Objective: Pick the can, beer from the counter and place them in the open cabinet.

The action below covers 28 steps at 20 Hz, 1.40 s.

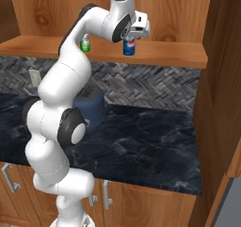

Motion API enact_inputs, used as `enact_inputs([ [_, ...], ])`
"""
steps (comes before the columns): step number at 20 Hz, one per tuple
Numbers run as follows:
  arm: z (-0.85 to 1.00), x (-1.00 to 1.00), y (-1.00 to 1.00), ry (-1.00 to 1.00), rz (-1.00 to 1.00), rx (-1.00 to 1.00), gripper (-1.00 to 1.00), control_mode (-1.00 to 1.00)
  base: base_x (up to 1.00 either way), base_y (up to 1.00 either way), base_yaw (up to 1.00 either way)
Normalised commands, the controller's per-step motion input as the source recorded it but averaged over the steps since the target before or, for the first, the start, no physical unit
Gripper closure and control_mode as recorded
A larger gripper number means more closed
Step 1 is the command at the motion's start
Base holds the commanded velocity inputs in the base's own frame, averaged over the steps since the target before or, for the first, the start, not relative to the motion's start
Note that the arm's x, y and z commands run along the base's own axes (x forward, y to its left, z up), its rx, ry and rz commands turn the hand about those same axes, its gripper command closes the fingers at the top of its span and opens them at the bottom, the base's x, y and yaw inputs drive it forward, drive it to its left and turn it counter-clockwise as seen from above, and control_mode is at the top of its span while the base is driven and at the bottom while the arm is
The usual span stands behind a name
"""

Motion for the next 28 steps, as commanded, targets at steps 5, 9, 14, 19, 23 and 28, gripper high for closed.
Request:
enact_inputs([
  [5,0.0,0.01,0.0,-0.21,0.0,0.0,-1.0,-1.0,0.0,0.0,0.0],
  [9,0.0,0.0,0.0,-0.21,0.0,0.0,-1.0,-1.0,0.0,0.0,0.0],
  [14,0.03,-0.25,0.0,-0.21,0.0,0.0,-1.0,-1.0,0.0,0.0,0.0],
  [19,0.27,-0.65,0.0,-0.2,0.0,0.0,-1.0,-1.0,0.0,0.0,0.0],
  [23,0.25,-0.91,0.0,-0.15,0.0,0.0,-1.0,-1.0,0.0,0.0,0.0],
  [28,0.27,-1.0,0.0,-0.08,0.0,0.0,-1.0,-1.0,0.0,0.0,0.0],
])
